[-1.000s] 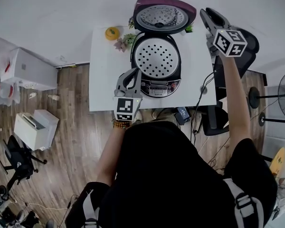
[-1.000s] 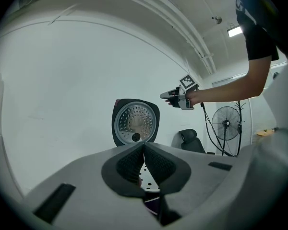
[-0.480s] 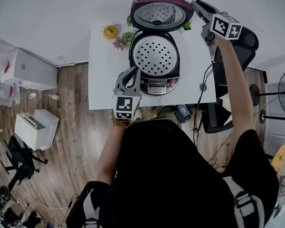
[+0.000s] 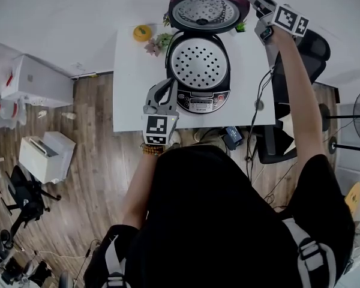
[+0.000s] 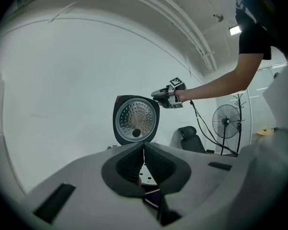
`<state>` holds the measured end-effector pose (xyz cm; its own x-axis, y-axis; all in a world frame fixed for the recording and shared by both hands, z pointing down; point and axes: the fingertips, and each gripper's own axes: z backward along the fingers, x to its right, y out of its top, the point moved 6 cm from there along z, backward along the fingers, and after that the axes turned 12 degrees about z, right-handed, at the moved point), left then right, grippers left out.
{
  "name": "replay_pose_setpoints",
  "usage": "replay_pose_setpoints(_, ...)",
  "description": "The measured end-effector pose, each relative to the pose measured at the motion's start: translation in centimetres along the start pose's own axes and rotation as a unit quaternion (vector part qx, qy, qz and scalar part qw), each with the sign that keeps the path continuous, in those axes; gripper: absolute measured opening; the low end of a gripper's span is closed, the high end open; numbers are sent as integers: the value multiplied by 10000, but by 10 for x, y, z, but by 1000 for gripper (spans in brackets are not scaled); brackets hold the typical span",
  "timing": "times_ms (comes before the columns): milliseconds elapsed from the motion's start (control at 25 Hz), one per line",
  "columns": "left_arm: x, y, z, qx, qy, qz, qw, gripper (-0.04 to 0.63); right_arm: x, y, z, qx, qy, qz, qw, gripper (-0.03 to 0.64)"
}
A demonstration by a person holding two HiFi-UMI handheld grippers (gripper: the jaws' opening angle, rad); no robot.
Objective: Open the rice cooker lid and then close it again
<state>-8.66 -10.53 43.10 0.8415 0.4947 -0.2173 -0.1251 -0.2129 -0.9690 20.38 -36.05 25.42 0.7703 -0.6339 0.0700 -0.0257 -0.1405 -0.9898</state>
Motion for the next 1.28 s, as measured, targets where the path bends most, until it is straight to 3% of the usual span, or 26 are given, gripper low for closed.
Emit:
replay_pose_setpoints(160, -1, -1, -1, -12, -30, 6, 10000, 23, -4, -18, -11, -455, 185, 44, 9988, 181)
replay_pose_setpoints(520, 0, -2, -6, -74, -168, -12, 9998, 23, -2, -23, -9, -301, 314, -241, 9988, 186)
replay_pose_setpoints(760, -2, -5, -7, -98, -220, -4, 9997, 23, -5, -21, -9, -707, 459, -555, 9949, 189)
replay_pose_setpoints(1280, 5, -5, -11, -113, -355, 13, 9993, 23, -10, -21, -4, -976, 518, -868, 9901, 195)
